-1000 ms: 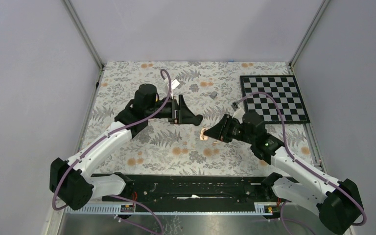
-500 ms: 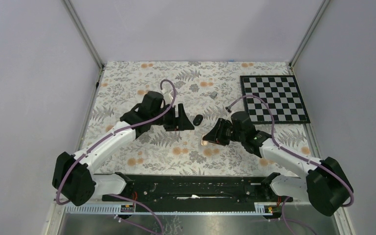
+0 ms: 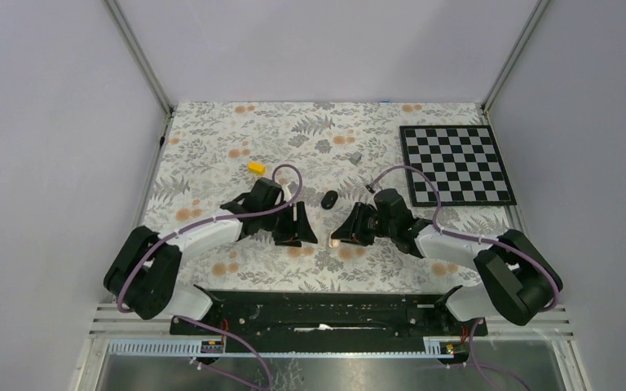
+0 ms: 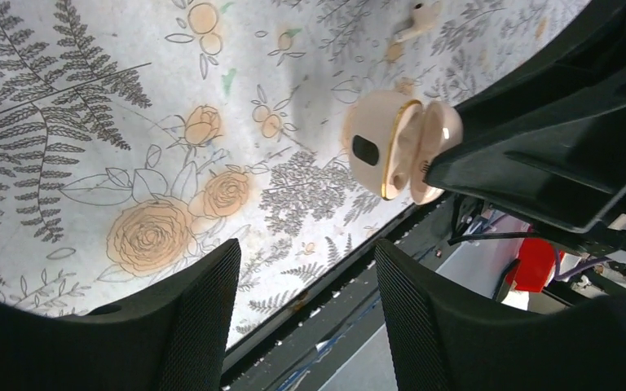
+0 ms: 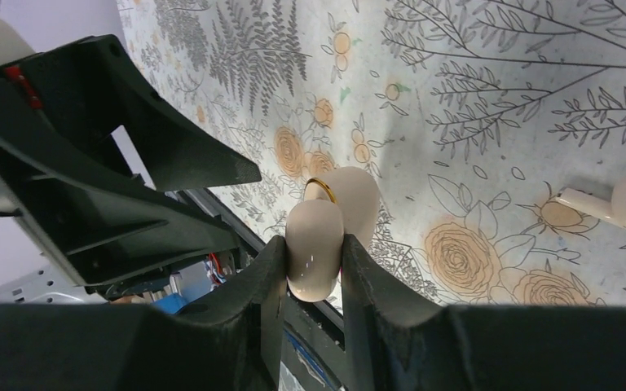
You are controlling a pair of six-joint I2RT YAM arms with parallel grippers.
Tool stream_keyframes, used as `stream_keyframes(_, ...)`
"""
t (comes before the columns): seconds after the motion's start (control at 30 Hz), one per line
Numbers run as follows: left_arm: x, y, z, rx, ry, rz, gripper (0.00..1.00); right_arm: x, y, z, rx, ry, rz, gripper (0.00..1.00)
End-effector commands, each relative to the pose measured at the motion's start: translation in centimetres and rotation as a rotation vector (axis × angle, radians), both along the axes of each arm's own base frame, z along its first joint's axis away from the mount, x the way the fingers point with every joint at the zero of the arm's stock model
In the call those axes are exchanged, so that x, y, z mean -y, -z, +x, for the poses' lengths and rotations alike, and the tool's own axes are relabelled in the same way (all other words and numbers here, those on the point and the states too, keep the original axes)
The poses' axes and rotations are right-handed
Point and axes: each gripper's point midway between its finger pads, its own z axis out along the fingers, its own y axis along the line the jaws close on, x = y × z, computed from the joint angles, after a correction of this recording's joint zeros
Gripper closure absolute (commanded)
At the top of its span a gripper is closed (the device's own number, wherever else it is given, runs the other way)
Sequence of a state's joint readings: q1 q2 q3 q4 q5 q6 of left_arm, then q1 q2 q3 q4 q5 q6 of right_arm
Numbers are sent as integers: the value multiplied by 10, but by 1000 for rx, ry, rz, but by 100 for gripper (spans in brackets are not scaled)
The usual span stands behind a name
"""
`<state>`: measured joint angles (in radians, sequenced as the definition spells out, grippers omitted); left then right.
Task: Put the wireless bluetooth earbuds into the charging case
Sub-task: Pick up the earbud from the center of the board.
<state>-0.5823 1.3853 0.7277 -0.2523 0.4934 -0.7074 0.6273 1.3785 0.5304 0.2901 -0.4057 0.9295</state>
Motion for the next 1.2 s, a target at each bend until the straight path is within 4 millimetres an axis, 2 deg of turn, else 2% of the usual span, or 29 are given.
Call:
stream_keyframes(0.0,16,8,10,48,10,-83,37,-6,-1,2,8,-10,48,100)
stream_keyframes(0.1,20,19,11,39,12,-96,38,-6,5,0,-5,-16,50,98)
stream_keyframes(0.23,23,25,14,36,9,-94,38,-7,12,-3,-24,-22,53,96)
stream_keyframes(0.5,29,41,19,15,13,-44,40,-9,15,-5,-40,-28,68,90)
stream_keyframes(0.8,32,50,16,-1,30,-14,40,-8,15,-6,-42,-26,68,74)
stream_keyframes(0.97,31,51,15,2,31,-3,41,-7,13,-6,-38,-20,65,60)
stream_keyframes(1.17,31,54,14,-4,38,1,41,-7,12,-6,-36,-18,66,55)
